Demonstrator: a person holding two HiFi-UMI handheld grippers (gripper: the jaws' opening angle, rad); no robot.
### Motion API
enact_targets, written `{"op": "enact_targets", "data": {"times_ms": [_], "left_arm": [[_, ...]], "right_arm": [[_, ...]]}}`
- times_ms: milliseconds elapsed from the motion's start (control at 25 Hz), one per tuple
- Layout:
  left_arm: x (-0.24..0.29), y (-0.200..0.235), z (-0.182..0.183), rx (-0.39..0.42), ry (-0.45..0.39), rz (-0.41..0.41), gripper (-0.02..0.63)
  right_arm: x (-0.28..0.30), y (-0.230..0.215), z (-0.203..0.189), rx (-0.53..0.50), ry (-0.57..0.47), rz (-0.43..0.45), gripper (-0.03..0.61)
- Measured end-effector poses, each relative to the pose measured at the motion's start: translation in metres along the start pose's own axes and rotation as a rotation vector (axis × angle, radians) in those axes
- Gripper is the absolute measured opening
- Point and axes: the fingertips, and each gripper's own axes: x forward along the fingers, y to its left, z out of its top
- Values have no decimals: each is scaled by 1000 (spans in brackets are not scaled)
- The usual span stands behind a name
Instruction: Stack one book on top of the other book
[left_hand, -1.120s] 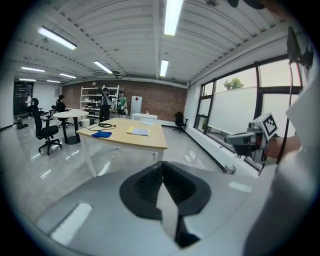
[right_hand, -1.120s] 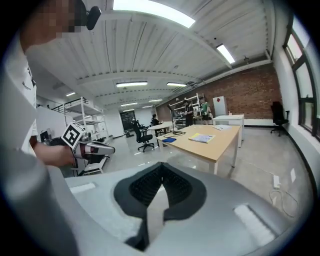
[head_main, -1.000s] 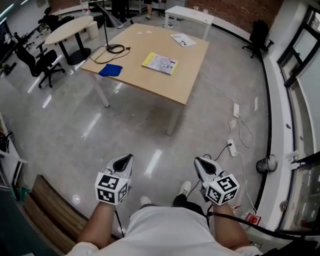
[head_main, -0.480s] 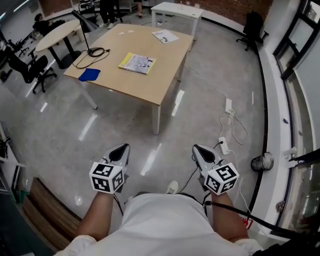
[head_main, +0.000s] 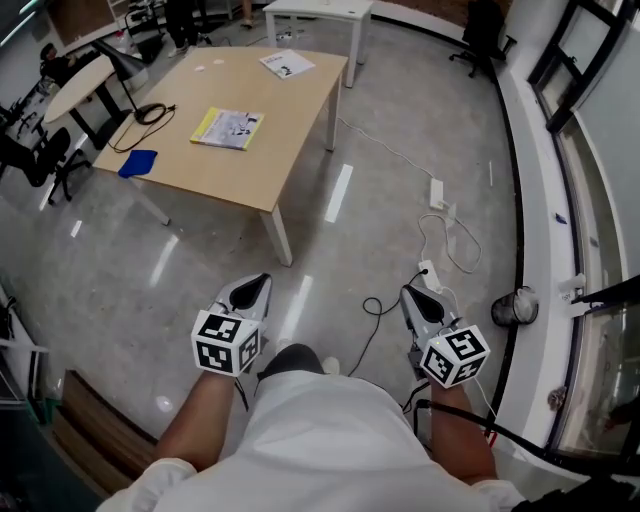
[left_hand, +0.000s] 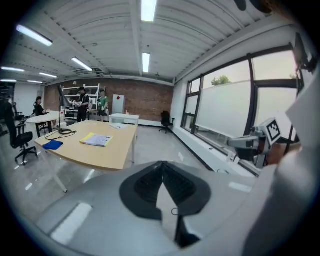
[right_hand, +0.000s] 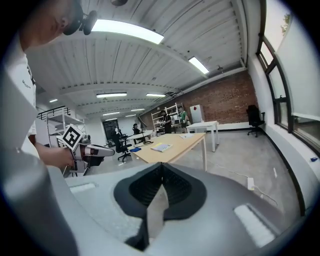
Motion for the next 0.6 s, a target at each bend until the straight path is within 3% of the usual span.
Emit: {"op": "enact_targets", "data": {"times_ms": [400, 600], "left_arm": [[102, -26, 27, 62, 52, -112, 6], [172, -37, 59, 89, 52, -198, 6]], "right_arm": [[0, -83, -2, 64, -8, -124, 2], [12, -134, 11, 68, 5, -207, 2]]}}
